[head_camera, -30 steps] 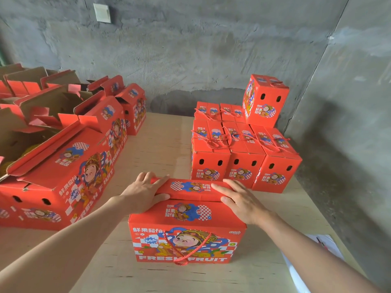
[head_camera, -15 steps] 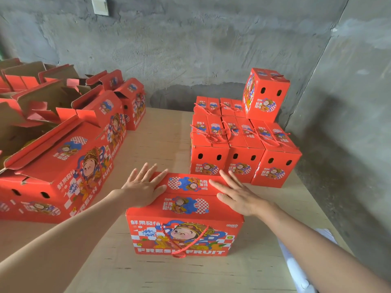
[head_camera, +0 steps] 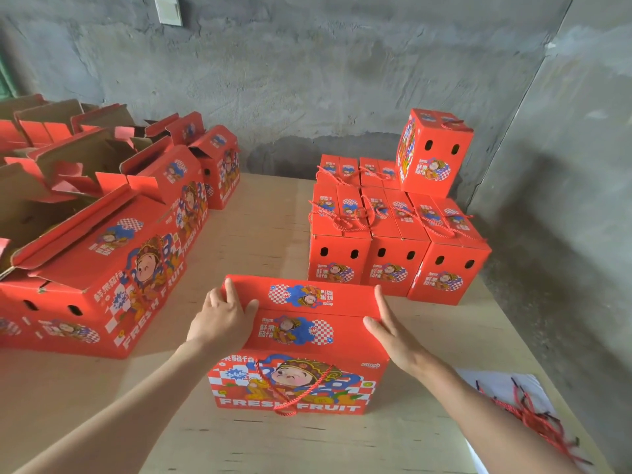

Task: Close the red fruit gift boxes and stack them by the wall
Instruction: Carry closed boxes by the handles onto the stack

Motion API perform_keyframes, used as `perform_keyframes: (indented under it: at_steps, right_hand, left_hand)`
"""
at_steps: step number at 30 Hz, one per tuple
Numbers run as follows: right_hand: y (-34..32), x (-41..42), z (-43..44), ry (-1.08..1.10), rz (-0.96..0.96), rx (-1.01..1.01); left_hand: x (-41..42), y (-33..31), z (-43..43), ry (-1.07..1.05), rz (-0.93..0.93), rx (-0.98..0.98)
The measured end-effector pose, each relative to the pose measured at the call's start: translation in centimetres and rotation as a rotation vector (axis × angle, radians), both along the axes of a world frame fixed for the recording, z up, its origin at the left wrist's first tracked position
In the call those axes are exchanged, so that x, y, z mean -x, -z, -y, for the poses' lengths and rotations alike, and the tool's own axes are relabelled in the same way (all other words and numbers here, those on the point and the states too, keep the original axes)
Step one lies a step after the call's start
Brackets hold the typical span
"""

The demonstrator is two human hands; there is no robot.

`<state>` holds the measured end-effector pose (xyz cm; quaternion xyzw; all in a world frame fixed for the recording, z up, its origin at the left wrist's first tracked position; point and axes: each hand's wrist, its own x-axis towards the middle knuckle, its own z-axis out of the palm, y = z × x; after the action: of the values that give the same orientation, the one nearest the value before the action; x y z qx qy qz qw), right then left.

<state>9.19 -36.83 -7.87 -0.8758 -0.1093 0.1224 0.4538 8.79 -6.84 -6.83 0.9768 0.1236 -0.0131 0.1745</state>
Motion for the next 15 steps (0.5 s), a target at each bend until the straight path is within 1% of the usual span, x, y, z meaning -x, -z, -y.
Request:
perform_keyframes:
  at_steps: [2,3,5,6,8,11,13,15]
  right_hand:
    - [-0.5,-0.2,0.2,-0.027,-0.002,0.074]
    - [-0.8,-0.3,0.3,-0.052,0.004,0.156]
    - [-1.3,-0.9,0.5,-0.114,0.084,0.374]
    - [-1.7,-1.2,0.3,-0.132,0.148,0.428]
    - [-2.1,-1.7,-0.5,-0.142,0.254,0.406]
    - [-1.6,-2.0,-1.6,-0.129,0.317,0.374]
    - [-1.2,-2.1,-1.7,-0.081,0.384,0.355]
    - [-1.0,-2.1,-1.8,-0.014,0.458,0.353]
  left_hand:
    - [-0.2,-0.1,-0.2,0.024,-0.019,-0.036]
    - [-0.2,-0.2,-0.2,0.039,-0.031,-0.054]
    - [0.1,-0.5,-0.4,0.058,-0.031,-0.108]
    - [0.5,-0.6,-0.2,0.065,-0.023,-0.144]
    - [1.9,-0.4,0.9,0.107,0.016,-0.197]
    - [5.1,0.9,5.4,0.267,0.114,-0.210]
    - [6.5,1.5,7.7,0.283,0.144,-0.200]
    - [6.5,1.6,7.8,0.260,0.166,-0.200]
